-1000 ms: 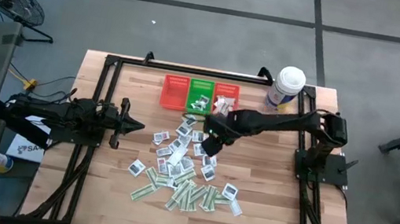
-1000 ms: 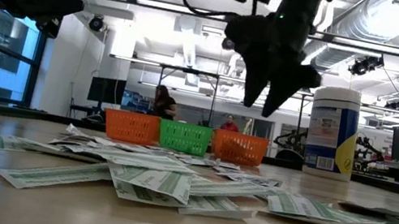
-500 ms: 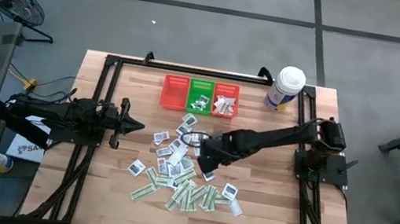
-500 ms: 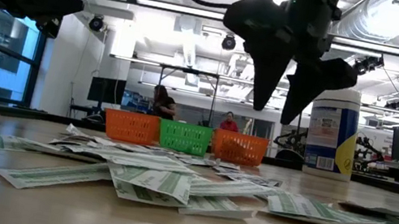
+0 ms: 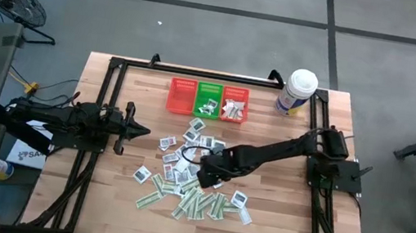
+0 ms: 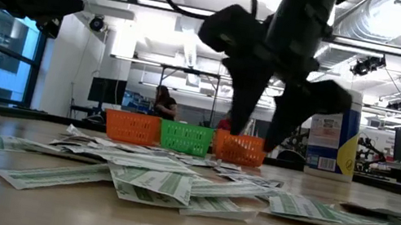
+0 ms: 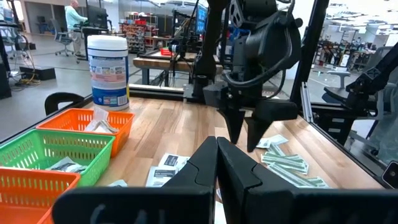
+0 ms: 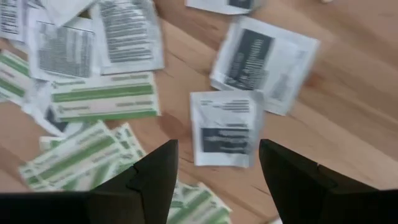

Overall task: Pick & Place First Aid Supplies
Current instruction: Put the towelette pack into the green bin

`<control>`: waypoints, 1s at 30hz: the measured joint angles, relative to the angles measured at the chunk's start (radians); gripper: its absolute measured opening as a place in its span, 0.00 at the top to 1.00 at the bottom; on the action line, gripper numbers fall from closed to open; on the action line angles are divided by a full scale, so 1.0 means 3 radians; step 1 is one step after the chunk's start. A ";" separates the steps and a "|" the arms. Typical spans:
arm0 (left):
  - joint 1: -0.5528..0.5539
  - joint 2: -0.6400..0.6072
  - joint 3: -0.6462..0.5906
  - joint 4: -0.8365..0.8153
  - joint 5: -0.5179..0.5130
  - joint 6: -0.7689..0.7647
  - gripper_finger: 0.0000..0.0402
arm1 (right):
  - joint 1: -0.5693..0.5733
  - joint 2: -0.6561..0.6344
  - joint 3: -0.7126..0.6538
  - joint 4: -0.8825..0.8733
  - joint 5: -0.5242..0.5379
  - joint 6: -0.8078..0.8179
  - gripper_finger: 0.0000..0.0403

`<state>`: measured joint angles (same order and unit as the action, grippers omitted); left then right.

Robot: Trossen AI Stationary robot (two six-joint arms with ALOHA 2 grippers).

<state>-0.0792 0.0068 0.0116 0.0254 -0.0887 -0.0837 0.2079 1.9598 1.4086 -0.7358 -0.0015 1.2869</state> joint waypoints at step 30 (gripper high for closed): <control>0.0001 0.0000 0.0000 0.0000 -0.0001 0.0001 1.00 | 0.0074 0.0401 0.0019 0.0133 0.0186 -0.0238 0.46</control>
<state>-0.0788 0.0067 0.0116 0.0254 -0.0891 -0.0834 0.2302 2.0803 1.4143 -0.6959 0.0542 1.2154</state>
